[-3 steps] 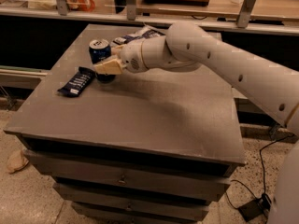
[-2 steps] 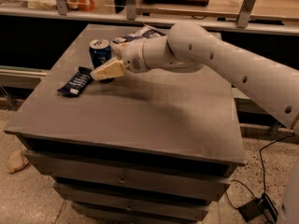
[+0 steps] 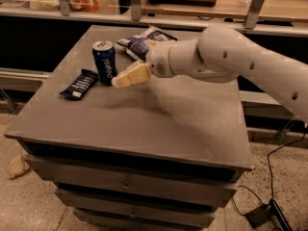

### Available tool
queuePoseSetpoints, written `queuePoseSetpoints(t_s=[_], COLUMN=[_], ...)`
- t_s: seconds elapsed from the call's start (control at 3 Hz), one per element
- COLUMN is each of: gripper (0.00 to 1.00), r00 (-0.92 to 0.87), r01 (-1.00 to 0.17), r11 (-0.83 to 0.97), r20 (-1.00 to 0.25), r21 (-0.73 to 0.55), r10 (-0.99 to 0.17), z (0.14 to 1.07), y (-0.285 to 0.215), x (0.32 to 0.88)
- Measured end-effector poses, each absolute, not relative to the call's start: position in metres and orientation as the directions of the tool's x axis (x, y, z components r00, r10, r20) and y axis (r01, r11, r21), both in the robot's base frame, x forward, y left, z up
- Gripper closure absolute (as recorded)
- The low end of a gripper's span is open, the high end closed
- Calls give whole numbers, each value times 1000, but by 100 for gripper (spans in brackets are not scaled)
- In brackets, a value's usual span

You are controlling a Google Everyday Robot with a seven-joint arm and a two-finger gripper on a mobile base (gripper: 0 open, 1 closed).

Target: Move pepsi can near rxbar blueberry

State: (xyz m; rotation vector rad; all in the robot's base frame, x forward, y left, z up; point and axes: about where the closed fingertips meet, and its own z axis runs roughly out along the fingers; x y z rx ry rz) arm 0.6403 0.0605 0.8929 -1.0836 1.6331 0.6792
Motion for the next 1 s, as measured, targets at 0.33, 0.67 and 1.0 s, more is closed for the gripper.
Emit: queuePoseSetpoints(t_s=[0.33,0.67,1.0], gripper=[0,0,0], r00=[-124,-193,-199], r01=[-828,-723,-707], r11=[553,685,701], r20=[-931,-927,-926], r21=[-93,-88,-92], r10=[-342,-322,-322], z=[896,899,898], y=[-2,-66,-76], x=[622,603,601])
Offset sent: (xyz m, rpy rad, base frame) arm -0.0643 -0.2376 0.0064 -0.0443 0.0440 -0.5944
